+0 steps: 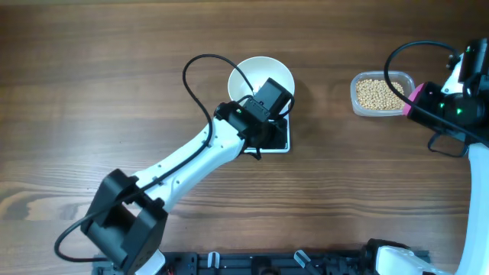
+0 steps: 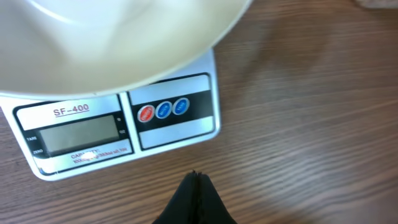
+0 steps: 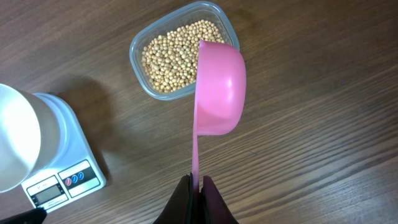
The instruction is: Scoop item into bowl and weigh 150g on scale
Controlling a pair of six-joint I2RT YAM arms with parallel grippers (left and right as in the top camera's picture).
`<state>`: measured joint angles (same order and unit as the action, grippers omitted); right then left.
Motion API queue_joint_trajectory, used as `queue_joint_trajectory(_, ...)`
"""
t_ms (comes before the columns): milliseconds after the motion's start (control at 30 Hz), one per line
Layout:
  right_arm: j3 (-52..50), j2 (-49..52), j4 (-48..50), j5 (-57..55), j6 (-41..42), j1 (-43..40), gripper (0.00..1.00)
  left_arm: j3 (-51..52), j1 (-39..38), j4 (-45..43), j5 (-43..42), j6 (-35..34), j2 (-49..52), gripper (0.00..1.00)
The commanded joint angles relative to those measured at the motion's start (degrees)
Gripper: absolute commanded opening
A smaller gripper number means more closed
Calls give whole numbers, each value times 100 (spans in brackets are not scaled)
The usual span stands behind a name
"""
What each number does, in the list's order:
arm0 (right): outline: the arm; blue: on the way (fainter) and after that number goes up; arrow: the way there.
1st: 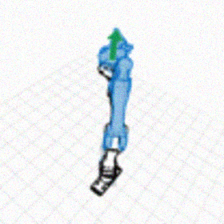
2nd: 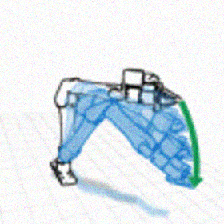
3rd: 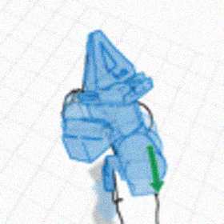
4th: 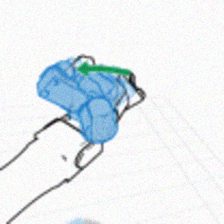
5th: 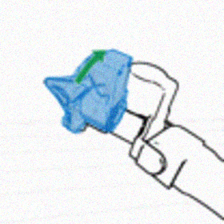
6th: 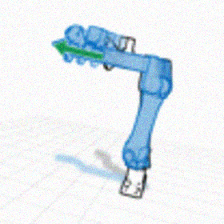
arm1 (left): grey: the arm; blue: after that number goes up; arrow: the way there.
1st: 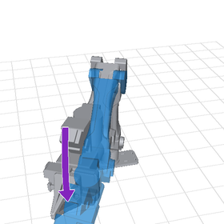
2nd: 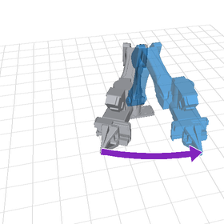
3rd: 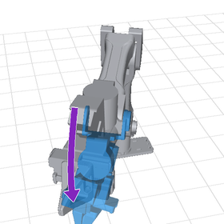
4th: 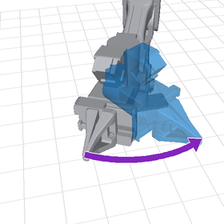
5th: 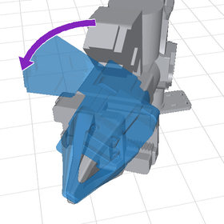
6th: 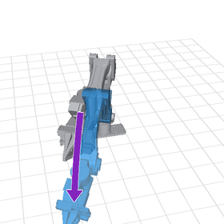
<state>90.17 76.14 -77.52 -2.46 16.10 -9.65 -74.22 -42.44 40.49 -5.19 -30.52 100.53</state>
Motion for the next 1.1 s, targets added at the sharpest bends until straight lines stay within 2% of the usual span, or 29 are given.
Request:
queue_joint_trajectory(0,46,22,31,-50,-133,-17,4,46,-42,61,212,369,216,4)
queue_joint_trajectory(233,46,22,61,-52,-332,-17,4,149,-44,-28,837,487,269,4)
queue_joint_trajectory(400,46,22,293,-52,-413,-17,4,149,-79,-68,835,796,431,4)
queue_joint_trajectory(700,46,22,791,-52,-411,-17,4,146,-96,-492,999,798,442,4)
queue_joint_trajectory(767,46,22,914,-52,-415,-17,4,146,-96,-393,973,734,273,4)
queue_joint_trajectory(900,46,22,1023,-52,-413,-17,4,146,-96,-203,977,702,-887,4)
queue_joint_trajectory(1067,46,22,979,-52,-409,-17,5,337,-96,367,977,782,-1075,4)
